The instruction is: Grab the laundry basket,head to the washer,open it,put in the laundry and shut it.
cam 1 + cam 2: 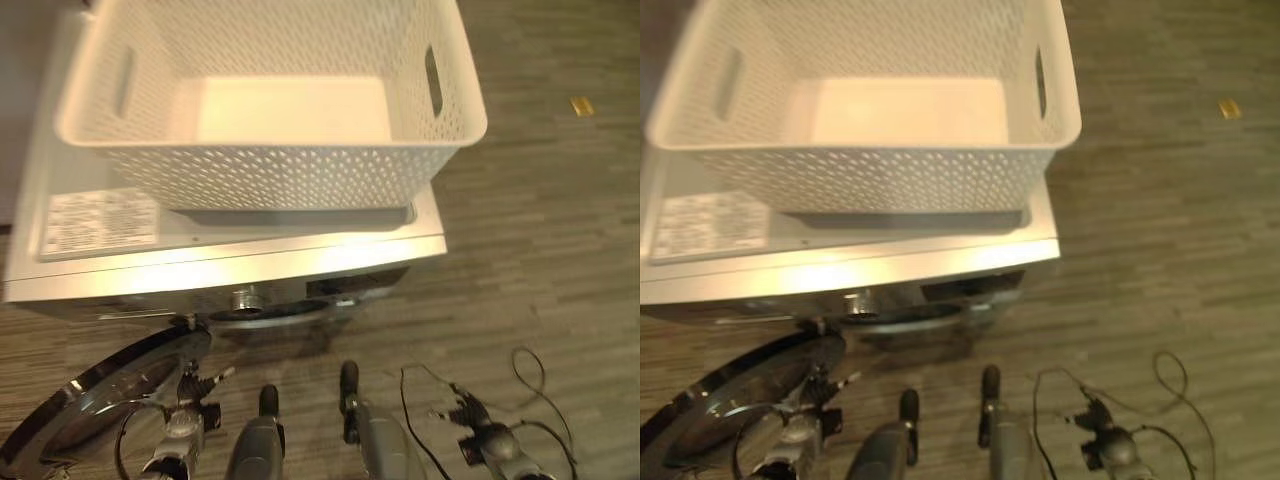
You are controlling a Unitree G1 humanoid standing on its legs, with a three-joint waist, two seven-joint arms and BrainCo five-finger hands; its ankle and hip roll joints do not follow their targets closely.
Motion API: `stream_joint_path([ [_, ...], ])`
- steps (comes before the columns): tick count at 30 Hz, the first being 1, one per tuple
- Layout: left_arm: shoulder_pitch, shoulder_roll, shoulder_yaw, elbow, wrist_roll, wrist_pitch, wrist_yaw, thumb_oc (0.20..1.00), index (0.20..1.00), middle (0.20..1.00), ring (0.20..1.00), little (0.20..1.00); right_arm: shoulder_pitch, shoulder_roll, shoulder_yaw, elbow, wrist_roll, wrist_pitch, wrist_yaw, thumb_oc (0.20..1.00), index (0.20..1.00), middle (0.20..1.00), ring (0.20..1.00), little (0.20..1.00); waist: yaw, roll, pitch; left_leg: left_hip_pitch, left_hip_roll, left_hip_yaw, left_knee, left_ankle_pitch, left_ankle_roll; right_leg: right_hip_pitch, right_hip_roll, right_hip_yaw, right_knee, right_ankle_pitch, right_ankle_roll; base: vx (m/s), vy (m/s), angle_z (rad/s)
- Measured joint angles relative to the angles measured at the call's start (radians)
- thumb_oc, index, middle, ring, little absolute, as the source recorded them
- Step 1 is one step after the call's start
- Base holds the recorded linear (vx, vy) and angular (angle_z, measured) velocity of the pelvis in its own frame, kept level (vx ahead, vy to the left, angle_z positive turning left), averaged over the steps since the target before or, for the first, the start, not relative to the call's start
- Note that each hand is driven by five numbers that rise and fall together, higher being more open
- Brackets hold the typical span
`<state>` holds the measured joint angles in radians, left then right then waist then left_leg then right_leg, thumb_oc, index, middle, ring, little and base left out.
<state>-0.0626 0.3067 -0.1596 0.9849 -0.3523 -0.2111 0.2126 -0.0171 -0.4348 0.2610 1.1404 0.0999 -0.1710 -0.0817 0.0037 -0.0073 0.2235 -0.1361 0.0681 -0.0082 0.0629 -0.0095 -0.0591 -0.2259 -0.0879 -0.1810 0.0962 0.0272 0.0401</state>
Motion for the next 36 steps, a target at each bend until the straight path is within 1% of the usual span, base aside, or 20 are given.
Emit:
stream_joint_path([
  [1,0.018,-0.004,-0.001,-0.023,0.021,0.0,-0.008,1.0,1.0,1.0,1.0,1.0,0.016,-0.003,-0.052,0.028,0.0,0.005,0.0,1.0,1.0,1.0,1.0,1.0,-0.01,0.033,-0.021,0.041,0.014,0.015,-0.058,-0.002,0.001,0.035,0.009,-0.039,-0.017,-0.002,0.001,0.07,0.091,0.94],
  [2,0.024,0.001,-0.001,-0.043,0.041,0.002,-0.013,1.0,1.0,1.0,1.0,1.0,0.031,-0.003,-0.073,0.046,0.0,0.02,0.0,1.0,1.0,1.0,1.0,1.0,-0.01,0.04,-0.047,0.068,0.015,0.015,-0.094,0.007,-0.002,0.049,0.005,-0.056,-0.018,-0.01,0.007,0.03,0.063,0.74],
  [3,0.043,0.014,-0.001,-0.074,0.056,0.001,-0.017,1.0,1.0,1.0,1.0,1.0,0.035,-0.003,-0.082,0.063,-0.008,0.023,0.006,1.0,1.0,1.0,1.0,1.0,0.005,0.043,-0.068,0.078,0.011,0.016,-0.104,0.011,0.005,0.054,0.0,-0.058,-0.018,-0.015,0.013,0.03,0.048,0.34],
  [6,0.121,0.074,-0.01,-0.196,0.117,0.011,-0.027,1.0,1.0,1.0,1.0,1.0,0.033,-0.001,-0.076,0.06,-0.041,0.026,0.026,1.0,1.0,1.0,1.0,1.0,0.023,0.042,-0.114,0.081,-0.003,0.013,-0.105,0.011,0.012,0.057,-0.018,-0.063,-0.012,-0.015,0.017,0.05,0.048,0.05],
  [8,0.192,0.145,-0.009,-0.344,0.169,0.014,-0.042,1.0,1.0,1.0,1.0,1.0,0.055,0.002,-0.048,0.062,-0.069,0.032,0.048,1.0,1.0,1.0,1.0,1.0,0.025,0.037,-0.143,0.085,-0.006,0.002,-0.108,0.01,0.014,0.084,-0.019,-0.073,-0.028,-0.008,0.025,0.04,0.067,0.17],
  [10,0.244,0.193,0.037,-0.518,0.212,0.022,-0.067,1.0,1.0,1.0,1.0,1.0,0.091,0.004,-0.046,0.081,-0.092,0.047,0.065,1.0,1.0,1.0,1.0,1.0,0.042,0.037,-0.149,0.115,-0.009,-0.038,-0.109,0.009,0.015,0.155,-0.022,-0.121,-0.059,-0.005,0.032,0.04,0.052,0.59],
  [11,0.237,0.202,0.059,-0.537,0.227,-0.003,-0.069,1.0,1.0,1.0,1.0,1.0,0.119,0.003,-0.053,0.092,-0.106,0.06,0.069,1.0,1.0,1.0,1.0,1.0,0.06,0.038,-0.17,0.118,-0.011,-0.053,-0.109,0.01,0.015,0.163,-0.026,-0.135,-0.06,-0.013,0.035,0.07,0.14,0.54],
  [12,0.231,0.209,0.082,-0.52,0.248,0.008,-0.068,1.0,1.0,1.0,1.0,1.0,0.117,0.003,-0.066,0.09,-0.11,0.063,0.072,1.0,1.0,1.0,1.0,1.0,0.073,0.041,-0.18,0.117,-0.012,-0.057,-0.111,0.008,0.016,0.171,-0.027,-0.144,-0.062,-0.015,0.036,0.05,0.122,0.5],
  [14,0.211,0.229,0.09,-0.506,0.295,0.019,-0.069,1.0,1.0,1.0,1.0,1.0,0.133,0.001,-0.092,0.062,-0.114,0.065,0.085,1.0,1.0,1.0,1.0,1.0,0.054,0.038,-0.184,0.109,-0.01,-0.063,-0.114,0.01,0.014,0.198,-0.033,-0.194,-0.088,-0.011,0.039,0.06,0.11,0.55],
  [15,0.205,0.231,0.107,-0.494,0.304,0.019,-0.065,1.0,1.0,1.0,1.0,1.0,0.13,0.0,-0.096,0.061,-0.114,0.066,0.089,1.0,1.0,1.0,1.0,1.0,0.058,0.044,-0.192,0.11,-0.01,-0.06,-0.115,0.016,0.014,0.194,-0.037,-0.196,-0.085,-0.019,0.045,0.09,0.203,0.34],
  [16,0.203,0.247,0.134,-0.485,0.349,0.022,-0.063,1.0,1.0,1.0,1.0,1.0,0.128,0.0,-0.102,0.041,-0.113,0.066,0.091,1.0,1.0,1.0,1.0,1.0,0.059,0.039,-0.195,0.117,-0.017,-0.059,-0.119,0.017,0.013,0.196,-0.044,-0.201,-0.084,-0.021,0.05,0.08,0.215,0.1],
  [18,0.174,0.247,0.155,-0.433,0.373,0.022,-0.059,1.0,1.0,1.0,1.0,1.0,0.128,-0.003,-0.102,0.025,-0.113,0.067,0.102,1.0,1.0,1.0,1.0,1.0,0.059,0.038,-0.197,0.116,-0.024,-0.056,-0.118,0.021,0.011,0.193,-0.055,-0.202,-0.066,-0.023,0.052,0.06,0.234,0.03],
  [24,0.096,0.33,0.166,-0.255,0.384,0.041,-0.038,1.0,1.0,1.0,1.0,1.0,0.097,-0.003,-0.1,0.005,-0.113,0.068,0.125,1.0,1.0,1.0,1.0,1.0,0.042,0.0,-0.188,0.118,-0.062,0.022,-0.119,0.01,0.035,0.141,-0.089,-0.123,-0.056,-0.003,0.078,-0.02,0.18,-0.35],
  [25,0.059,0.355,0.189,-0.238,0.395,0.044,-0.031,1.0,1.0,1.0,1.0,1.0,0.097,-0.002,-0.101,0.015,-0.113,0.068,0.13,1.0,1.0,1.0,1.0,1.0,0.022,-0.023,-0.169,0.108,-0.079,0.033,-0.114,0.01,0.039,0.119,-0.102,-0.11,-0.045,0.004,0.086,-0.08,0.232,-0.25],
  [27,0.034,0.387,0.187,-0.241,0.4,0.044,-0.03,1.0,1.0,1.0,1.0,1.0,0.082,-0.001,-0.1,0.021,-0.113,0.076,0.13,1.0,1.0,1.0,1.0,1.0,0.029,-0.041,-0.147,0.097,-0.086,0.055,-0.113,0.012,0.055,0.104,-0.119,-0.096,-0.047,0.012,0.095,-0.07,0.156,-0.24],
  [30,-0.059,0.421,0.182,-0.106,0.401,0.05,-0.021,1.0,1.0,1.0,1.0,1.0,0.075,0.004,-0.1,0.028,-0.108,0.084,0.13,1.0,1.0,1.0,1.0,1.0,0.007,-0.081,-0.123,0.058,-0.108,0.082,-0.095,0.006,0.069,0.068,-0.138,-0.069,-0.063,0.042,0.105,-0.09,0.096,-0.22],
  [31,-0.069,0.435,0.182,-0.102,0.401,0.056,-0.018,1.0,1.0,1.0,1.0,1.0,0.071,0.006,-0.1,0.026,-0.1,0.085,0.13,1.0,1.0,1.0,1.0,1.0,0.002,-0.093,-0.106,0.041,-0.113,0.099,-0.086,0.007,0.071,0.051,-0.144,-0.064,-0.069,0.056,0.105,-0.13,0.117,-0.28],
  [32,-0.077,0.443,0.179,-0.1,0.401,0.062,-0.019,1.0,1.0,1.0,1.0,1.0,0.059,0.007,-0.1,0.024,-0.095,0.087,0.13,1.0,1.0,1.0,1.0,1.0,0.003,-0.094,-0.095,0.023,-0.114,0.106,-0.081,0.009,0.074,0.035,-0.148,-0.056,-0.078,0.068,0.106,-0.08,0.08,-0.26],
  [33,-0.085,0.444,0.179,-0.09,0.401,0.061,-0.018,1.0,1.0,1.0,1.0,1.0,0.063,0.007,-0.1,0.034,-0.091,0.088,0.13,1.0,1.0,1.0,1.0,1.0,0.002,-0.113,-0.083,0.013,-0.12,0.126,-0.071,0.008,0.075,0.027,-0.148,-0.051,-0.089,0.089,0.106,-0.06,0.059,-0.34],
  [36,-0.095,0.441,0.174,-0.031,0.401,0.069,-0.021,1.0,1.0,1.0,1.0,1.0,0.032,0.011,-0.1,0.032,-0.074,0.087,0.13,1.0,1.0,1.0,1.0,1.0,-0.004,-0.126,-0.033,-0.021,-0.12,0.16,-0.049,-0.002,0.087,-0.002,-0.147,-0.04,-0.118,0.139,0.11,-0.04,0.018,-0.31],
])
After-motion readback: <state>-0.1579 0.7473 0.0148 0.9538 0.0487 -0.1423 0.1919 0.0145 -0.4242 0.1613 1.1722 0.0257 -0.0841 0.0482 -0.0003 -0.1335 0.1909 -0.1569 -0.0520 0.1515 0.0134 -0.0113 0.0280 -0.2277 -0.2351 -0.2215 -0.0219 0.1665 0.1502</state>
